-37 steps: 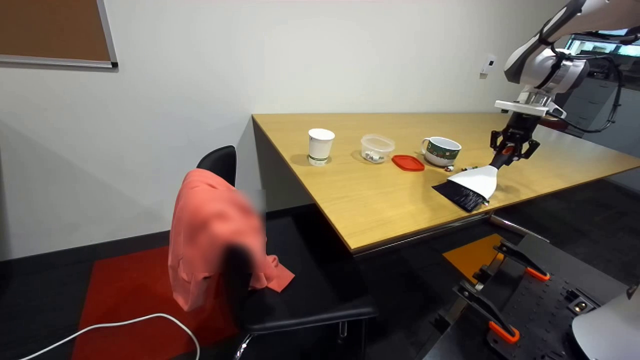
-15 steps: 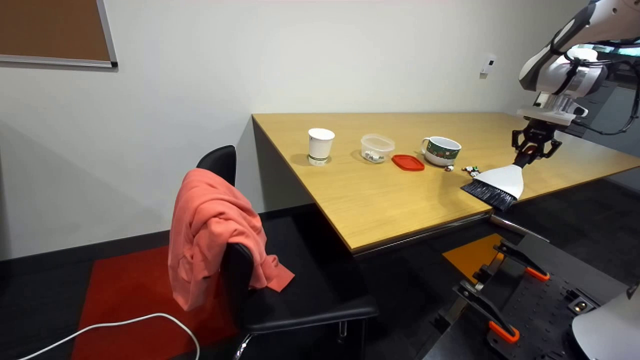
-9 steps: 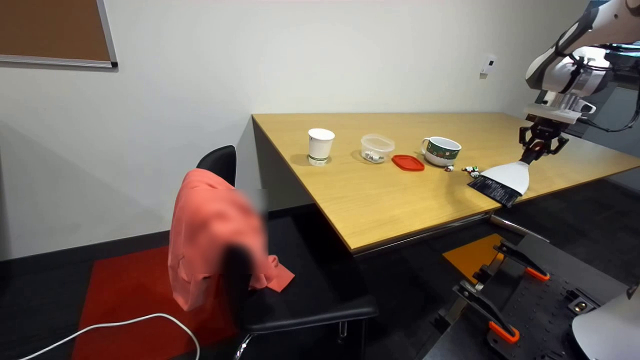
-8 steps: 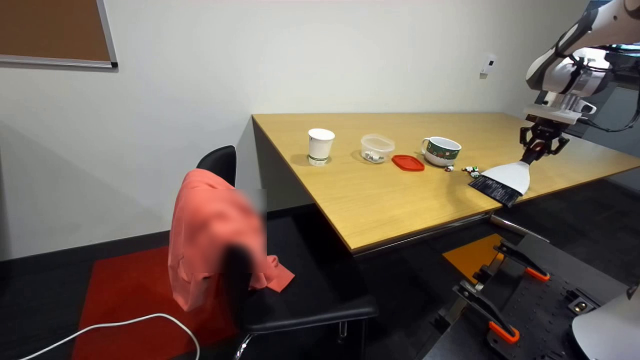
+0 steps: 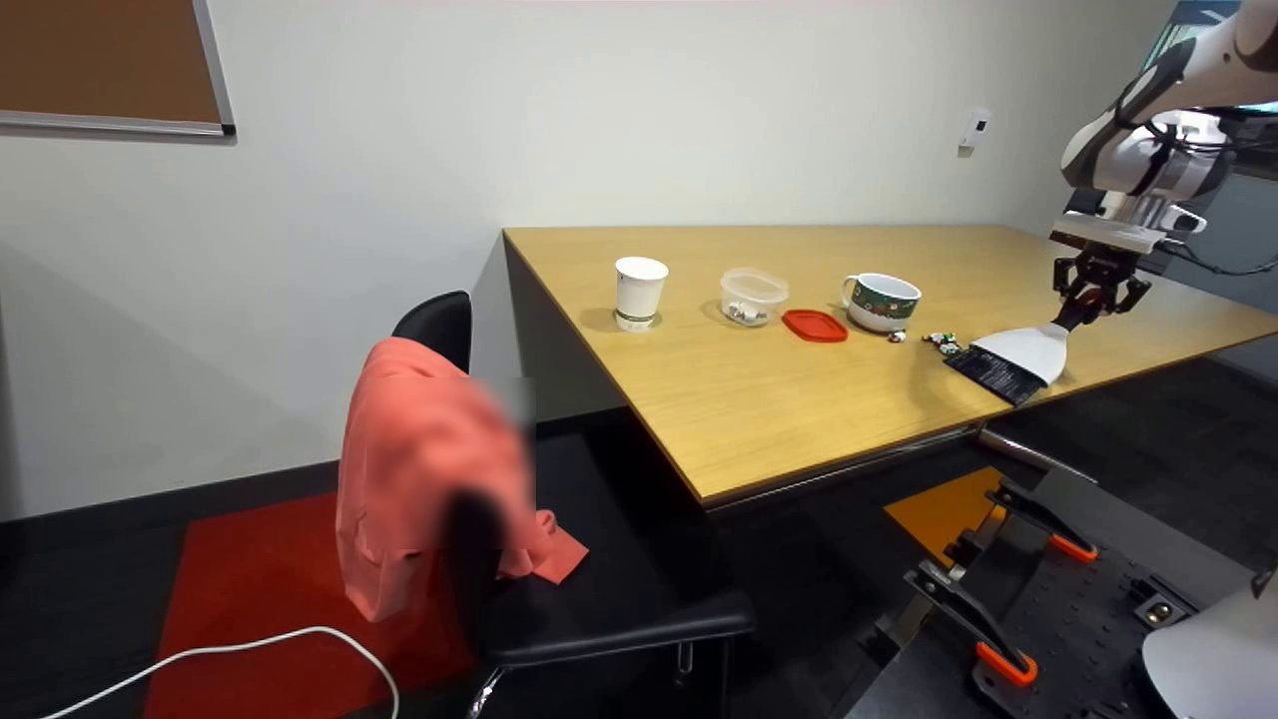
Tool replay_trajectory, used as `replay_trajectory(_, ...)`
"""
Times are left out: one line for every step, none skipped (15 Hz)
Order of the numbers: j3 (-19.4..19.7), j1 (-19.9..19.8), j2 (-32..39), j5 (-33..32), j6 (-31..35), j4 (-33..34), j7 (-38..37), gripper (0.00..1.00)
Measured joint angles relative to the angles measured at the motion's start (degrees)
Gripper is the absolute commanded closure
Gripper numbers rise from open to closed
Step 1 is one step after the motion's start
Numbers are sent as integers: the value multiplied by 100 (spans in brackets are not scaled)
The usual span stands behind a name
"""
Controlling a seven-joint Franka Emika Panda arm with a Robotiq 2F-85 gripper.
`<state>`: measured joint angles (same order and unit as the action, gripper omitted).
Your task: Use the hand broom to sweep the sweets to the right
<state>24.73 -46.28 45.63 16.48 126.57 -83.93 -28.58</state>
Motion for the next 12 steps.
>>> replay_trajectory(2,-63,12,0,0,50,-47,86)
replay_trajectory(1,-125,18,0,0,96,-92,86)
replay_trajectory(-1,-177,19,3,-1,130,-108,86)
replay_trajectory(-11,-222,19,8,-15,166,-109,86)
replay_trajectory(-30,-258,19,15,-37,190,-110,86)
replay_trajectory(-58,-283,20,38,-90,213,-111,86)
replay_trajectory(-101,-305,21,69,-175,241,-115,86)
replay_trajectory(-164,-332,22,101,-286,274,-123,86)
replay_trajectory(-238,-360,24,164,-447,321,-143,86)
replay_trajectory(-314,-386,32,248,-625,374,-201,86)
replay_trajectory(-397,-415,44,345,-825,435,-244,86)
replay_trajectory(-480,-445,59,448,-1024,499,-286,86)
